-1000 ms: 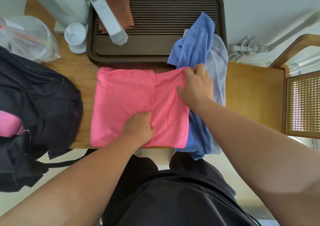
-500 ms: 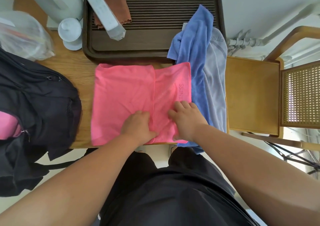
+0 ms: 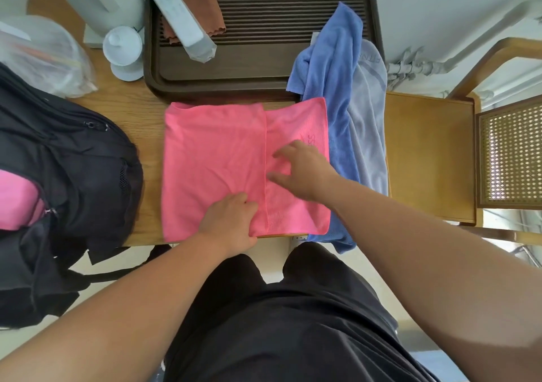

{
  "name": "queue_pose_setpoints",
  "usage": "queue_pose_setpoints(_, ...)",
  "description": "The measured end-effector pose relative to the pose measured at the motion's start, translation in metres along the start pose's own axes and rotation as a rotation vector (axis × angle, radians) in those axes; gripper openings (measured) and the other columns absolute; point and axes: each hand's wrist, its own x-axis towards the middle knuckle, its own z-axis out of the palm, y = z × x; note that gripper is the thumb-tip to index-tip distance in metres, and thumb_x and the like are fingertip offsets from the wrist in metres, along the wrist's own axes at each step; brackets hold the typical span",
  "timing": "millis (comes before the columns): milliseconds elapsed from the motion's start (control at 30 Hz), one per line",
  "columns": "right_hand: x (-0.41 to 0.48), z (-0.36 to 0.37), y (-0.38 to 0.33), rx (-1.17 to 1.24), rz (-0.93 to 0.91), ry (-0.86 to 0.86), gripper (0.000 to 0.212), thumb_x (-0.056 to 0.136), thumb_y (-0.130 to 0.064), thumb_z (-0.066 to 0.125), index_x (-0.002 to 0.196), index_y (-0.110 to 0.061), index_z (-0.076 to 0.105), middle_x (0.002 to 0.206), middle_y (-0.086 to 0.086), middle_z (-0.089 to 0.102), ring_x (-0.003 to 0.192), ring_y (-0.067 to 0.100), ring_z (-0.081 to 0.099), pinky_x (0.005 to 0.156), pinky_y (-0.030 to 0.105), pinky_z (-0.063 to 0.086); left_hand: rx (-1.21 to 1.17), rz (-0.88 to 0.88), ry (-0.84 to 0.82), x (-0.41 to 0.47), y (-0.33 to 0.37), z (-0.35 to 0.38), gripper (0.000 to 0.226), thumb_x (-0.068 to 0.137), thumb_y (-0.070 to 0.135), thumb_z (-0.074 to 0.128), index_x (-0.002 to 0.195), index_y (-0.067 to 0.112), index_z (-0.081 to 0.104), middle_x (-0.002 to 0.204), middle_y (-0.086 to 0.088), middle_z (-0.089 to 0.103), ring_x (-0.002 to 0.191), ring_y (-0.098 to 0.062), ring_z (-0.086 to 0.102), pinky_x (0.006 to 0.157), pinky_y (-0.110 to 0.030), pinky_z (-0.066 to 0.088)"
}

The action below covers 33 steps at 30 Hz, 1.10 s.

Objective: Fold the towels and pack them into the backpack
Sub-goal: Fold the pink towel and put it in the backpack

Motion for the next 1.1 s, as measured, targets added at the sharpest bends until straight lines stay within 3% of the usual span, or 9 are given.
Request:
queue_pose_setpoints(200, 0.044, -0.008, -0.036, 0.103, 0.082, -0.024, 0.069, 0.091, -0.053, 0.062, 0.146, -0.016, 0.045, 0.144, 0.014, 0.043, 0.130, 0.032, 0.045, 0.111, 0.042, 0.036, 0.041, 0.026, 0.036, -0.010, -0.001, 0.008, 0.030, 0.080, 0.031, 0.065, 0.103, 0.018, 0.052, 0.107, 0.000, 0.046, 0.099, -0.023, 0.048, 0.072, -0.034, 0.039)
queue_pose_setpoints(400, 0.055, 0.003, -0.044, 0.211, 0.136, 0.014, 0.054, 0.090, -0.044, 0.065, 0.134, -0.015, 0.057, 0.137, 0.010, 0.047, 0.122, 0.030, 0.049, 0.106, 0.042, 0.041, -0.064, 0.018, 0.102, -0.010, -0.003, 0.006, 0.023, 0.096, 0.035, 0.047, 0.102, 0.015, 0.058, 0.100, 0.000, 0.049, 0.097, -0.023, 0.050, 0.076, -0.037, 0.043)
queue_pose_setpoints(467, 0.053, 0.008, -0.045, 0.370, 0.138, 0.066, 0.034, 0.089, -0.035, 0.068, 0.119, -0.018, 0.065, 0.125, 0.006, 0.052, 0.111, 0.024, 0.052, 0.100, 0.039, 0.045, -0.082, 0.040, 0.117, -0.011, -0.006, 0.005, 0.018, 0.098, 0.031, 0.046, 0.096, 0.017, 0.057, 0.092, 0.003, 0.044, 0.094, -0.022, 0.051, 0.072, -0.035, 0.039)
queue_pose_setpoints(567, 0.045, 0.009, -0.047, 0.503, 0.153, 0.092, 0.049, 0.093, -0.026, 0.067, 0.138, -0.011, 0.057, 0.140, 0.004, 0.049, 0.124, 0.021, 0.052, 0.109, 0.040, 0.042, -0.201, 0.026, 0.159, -0.014, -0.011, 0.003, 0.026, 0.097, 0.025, 0.049, 0.074, 0.019, 0.040, 0.076, 0.005, 0.039, 0.079, -0.022, 0.047, 0.062, -0.033, 0.028)
queue_pose_setpoints(667, 0.034, 0.003, -0.049, 0.603, 0.119, 0.192, 0.038, 0.092, -0.018, 0.067, 0.130, -0.012, 0.064, 0.134, 0.002, 0.055, 0.115, 0.019, 0.058, 0.105, 0.039, 0.046, -0.423, -0.014, 0.163, -0.018, -0.015, -0.007, 0.036, 0.090, 0.024, 0.060, 0.063, 0.018, 0.037, 0.061, 0.006, 0.041, 0.060, -0.017, 0.039, 0.054, -0.034, 0.026)
queue_pose_setpoints(767, 0.018, -0.008, -0.047, 0.672, 0.063, 0.293, 0.033, 0.088, -0.008, 0.066, 0.120, -0.013, 0.069, 0.122, -0.005, 0.061, 0.086, 0.003, 0.061, 0.089, 0.023, 0.051, -0.708, 0.046, 0.112, -0.026, -0.010, -0.028, 0.036, 0.083, 0.024, 0.066, 0.058, 0.016, 0.041, 0.053, 0.009, 0.036, 0.053, -0.009, 0.031, 0.052, -0.026, 0.029)
queue_pose_setpoints(867, 0.000, -0.021, -0.036, 0.723, 0.033, 0.397, 0.030, 0.083, -0.005, 0.066, 0.110, -0.013, 0.074, 0.108, -0.011, 0.063, 0.065, -0.003, 0.058, 0.075, 0.014, 0.049, -0.781, 0.153, 0.045, -0.027, 0.008, -0.046, 0.036, 0.079, 0.031, 0.062, 0.059, 0.009, 0.042, 0.055, 0.007, 0.033, 0.055, -0.008, 0.028, 0.052, -0.023, 0.026)
queue_pose_setpoints(967, -0.019, -0.031, -0.013, 0.715, 0.012, 0.510, 0.022, 0.082, -0.009, 0.068, 0.101, -0.015, 0.078, 0.104, -0.005, 0.069, 0.074, 0.009, 0.063, 0.079, 0.017, 0.051, -0.750, 0.179, -0.013, -0.013, 0.032, -0.047, 0.041, 0.087, 0.031, 0.067, 0.062, 0.007, 0.045, 0.056, 0.008, 0.035, 0.055, -0.010, 0.030, 0.053, -0.025, 0.028)
queue_pose_setpoints(1100, -0.025, -0.031, 0.021, 0.738, 0.104, 0.489, 0.014, 0.085, -0.016, 0.070, 0.085, -0.028, 0.076, 0.094, -0.007, 0.072, 0.087, 0.004, 0.066, 0.086, 0.021, 0.050, -0.533, 0.221, -0.166, 0.011, 0.056, -0.028, 0.036, 0.091, 0.026, 0.063, 0.064, 0.018, 0.040, 0.060, 0.006, 0.041, 0.057, -0.014, 0.033, 0.056, -0.031, 0.029)
